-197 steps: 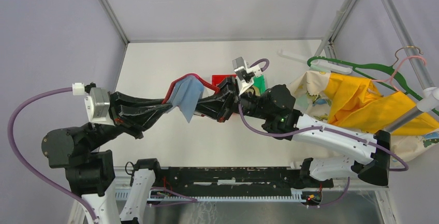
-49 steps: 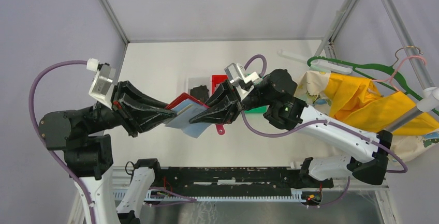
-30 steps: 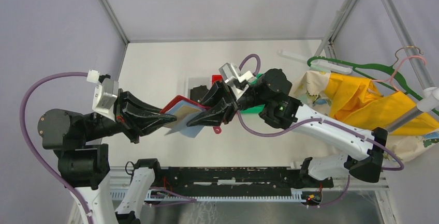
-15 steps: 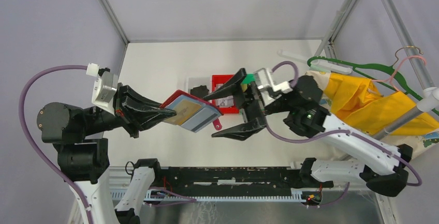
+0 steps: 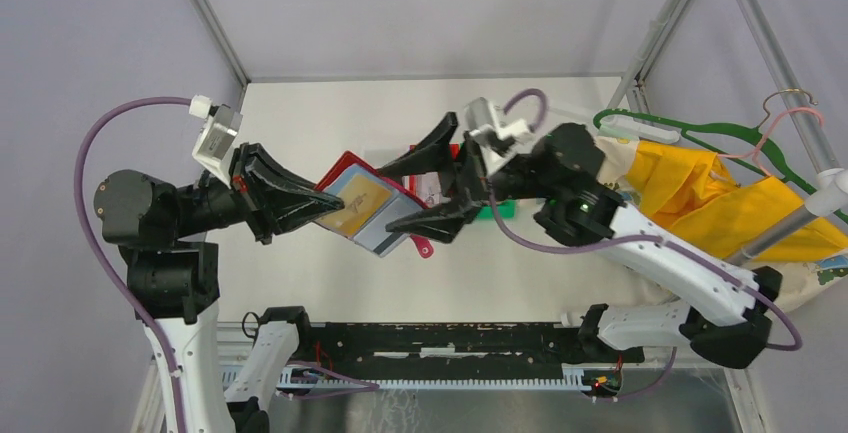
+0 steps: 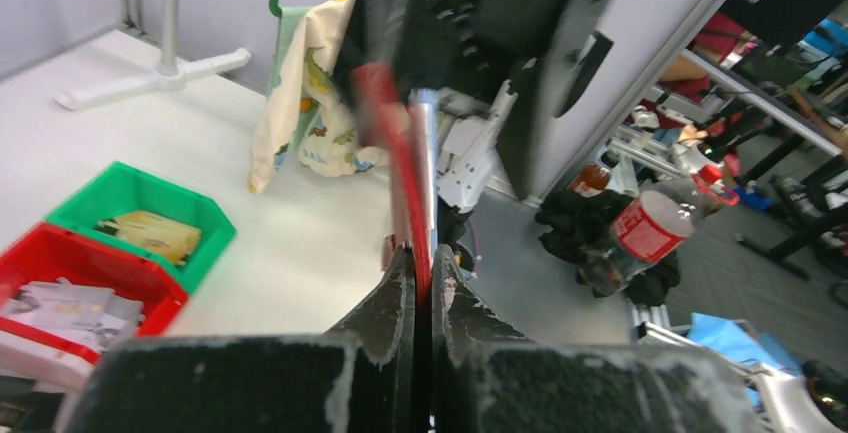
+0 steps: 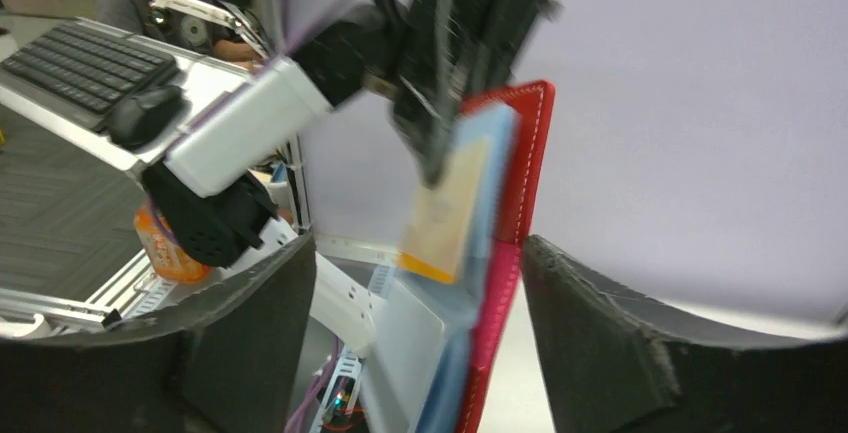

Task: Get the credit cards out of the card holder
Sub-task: Remove the credit card from the card holder.

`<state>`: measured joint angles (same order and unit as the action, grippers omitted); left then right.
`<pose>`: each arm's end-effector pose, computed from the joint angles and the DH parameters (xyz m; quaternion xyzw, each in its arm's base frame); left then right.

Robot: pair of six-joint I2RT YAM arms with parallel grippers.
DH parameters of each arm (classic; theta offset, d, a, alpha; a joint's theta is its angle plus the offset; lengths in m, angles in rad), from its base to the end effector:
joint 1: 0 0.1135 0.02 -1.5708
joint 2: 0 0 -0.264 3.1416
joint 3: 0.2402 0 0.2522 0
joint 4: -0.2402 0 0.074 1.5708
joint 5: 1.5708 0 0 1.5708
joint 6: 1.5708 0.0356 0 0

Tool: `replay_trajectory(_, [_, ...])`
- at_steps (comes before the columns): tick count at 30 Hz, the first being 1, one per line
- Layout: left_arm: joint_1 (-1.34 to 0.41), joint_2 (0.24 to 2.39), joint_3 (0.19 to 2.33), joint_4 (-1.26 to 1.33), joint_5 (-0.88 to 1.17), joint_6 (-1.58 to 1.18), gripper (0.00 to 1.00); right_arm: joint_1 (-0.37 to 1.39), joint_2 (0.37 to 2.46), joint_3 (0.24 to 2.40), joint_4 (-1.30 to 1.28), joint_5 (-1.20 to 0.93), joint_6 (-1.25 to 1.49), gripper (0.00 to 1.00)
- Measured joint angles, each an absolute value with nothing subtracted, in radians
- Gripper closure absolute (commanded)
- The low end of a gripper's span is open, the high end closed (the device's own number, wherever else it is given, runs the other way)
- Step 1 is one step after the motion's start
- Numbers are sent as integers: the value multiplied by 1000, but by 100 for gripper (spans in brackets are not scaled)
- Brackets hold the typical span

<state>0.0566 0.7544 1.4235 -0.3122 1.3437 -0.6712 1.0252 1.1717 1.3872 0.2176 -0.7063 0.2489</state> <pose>0.0613 -0.0313 0.5220 0.3189 0.5991 -0.5328 0.5054 0.1025 0.2134 0.5102 -0.4610 0.3575 0.6200 0.5247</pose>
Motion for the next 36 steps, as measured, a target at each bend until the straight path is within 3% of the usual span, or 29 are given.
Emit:
replay_trajectory(5, [57, 764, 1413, -380, 1357, -673, 93, 1013, 1297, 1354, 219, -717, 323, 31])
replay_trajectory(11, [57, 765, 1396, -449, 1386, -646, 92, 1017, 1320, 1341, 255, -759, 401, 50])
replay_trajectory(16, [57, 768, 1394, -553, 1399, -545, 92, 1017, 1320, 1335, 331, -791, 455, 55])
replay_trajectory(18, [57, 768, 1394, -580, 1399, -508, 89, 1017, 1320, 1328, 347, -804, 469, 69])
replay_trajectory(20, [56, 767, 1394, -598, 1399, -484, 73, 1017, 1321, 1324, 349, -808, 477, 86])
replay_trajectory(22, [56, 765, 1394, -608, 1399, -463, 47, 1016, 1324, 1323, 342, -806, 478, 100])
replay_trajectory(24, [56, 758, 1394, -617, 1397, -439, 30, 1015, 1328, 1327, 310, -800, 474, 100])
replay_trajectory(26, [56, 752, 1393, -623, 1392, -426, 24, 1016, 1341, 1343, 269, -800, 466, 100])
replay_trajectory(29, [56, 736, 1376, -625, 1394, -412, 27, 1017, 1369, 1372, 213, -801, 455, 100])
replay_trajectory(36, [57, 722, 1332, -716, 1425, -276, 50, 1017, 1416, 1437, 85, -801, 421, 100])
